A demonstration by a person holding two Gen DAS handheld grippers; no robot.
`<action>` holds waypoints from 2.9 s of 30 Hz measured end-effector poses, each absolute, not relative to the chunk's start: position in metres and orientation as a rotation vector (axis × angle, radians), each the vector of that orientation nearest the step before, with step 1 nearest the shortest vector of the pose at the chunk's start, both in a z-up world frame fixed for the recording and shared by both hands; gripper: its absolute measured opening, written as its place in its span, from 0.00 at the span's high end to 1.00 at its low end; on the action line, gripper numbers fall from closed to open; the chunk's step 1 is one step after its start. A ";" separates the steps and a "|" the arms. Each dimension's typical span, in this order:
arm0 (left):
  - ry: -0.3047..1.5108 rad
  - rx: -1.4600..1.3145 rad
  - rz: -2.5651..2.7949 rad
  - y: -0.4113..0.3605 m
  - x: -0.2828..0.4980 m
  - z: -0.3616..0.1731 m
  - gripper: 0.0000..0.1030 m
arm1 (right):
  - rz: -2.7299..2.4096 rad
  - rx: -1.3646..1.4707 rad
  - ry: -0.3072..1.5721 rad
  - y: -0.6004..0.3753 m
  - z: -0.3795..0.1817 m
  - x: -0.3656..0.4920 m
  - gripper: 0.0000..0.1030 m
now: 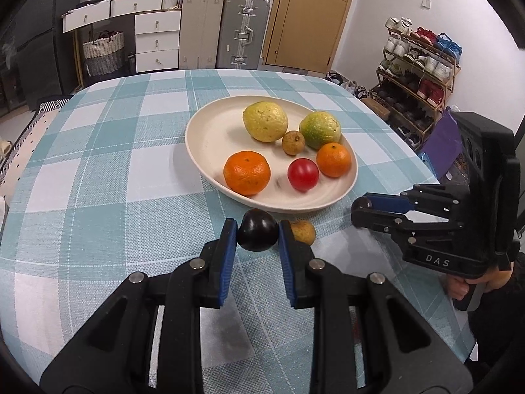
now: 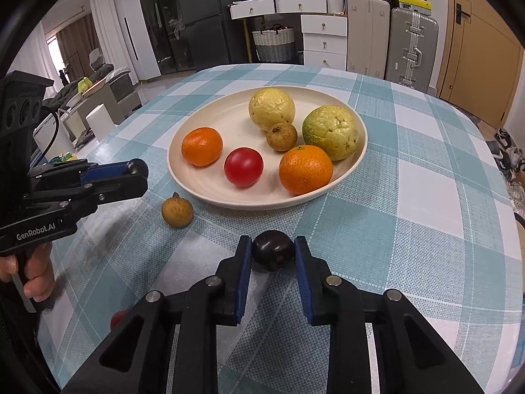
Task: Organize fruits
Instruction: 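Carry both dark plums in both grippers over the cream plate, then lower both plums into the plate and open both grippers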
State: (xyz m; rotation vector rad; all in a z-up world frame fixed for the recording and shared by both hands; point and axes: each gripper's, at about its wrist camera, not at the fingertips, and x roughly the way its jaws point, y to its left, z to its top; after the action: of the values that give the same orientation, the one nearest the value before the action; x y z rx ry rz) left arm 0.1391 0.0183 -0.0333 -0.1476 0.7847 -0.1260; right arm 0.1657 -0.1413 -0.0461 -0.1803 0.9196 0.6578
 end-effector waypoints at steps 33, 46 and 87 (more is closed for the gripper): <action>0.696 -0.153 -0.106 0.016 0.149 -0.001 0.78 | 0.677 -0.094 0.809 -0.147 -0.001 0.160 0.74; 0.690 -0.139 -0.117 0.007 0.164 0.002 0.78 | 0.669 -0.074 0.801 -0.142 -0.001 0.169 0.74; 0.752 -0.059 -0.163 -0.021 0.190 -0.030 0.78 | 0.647 -0.045 0.836 -0.132 -0.018 0.181 0.72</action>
State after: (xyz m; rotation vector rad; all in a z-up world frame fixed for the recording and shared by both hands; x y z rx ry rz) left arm 0.1900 -0.0212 -0.0298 -0.0593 0.7524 -0.1626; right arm 0.1806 -0.1321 -0.0185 -0.0450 0.8356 0.6471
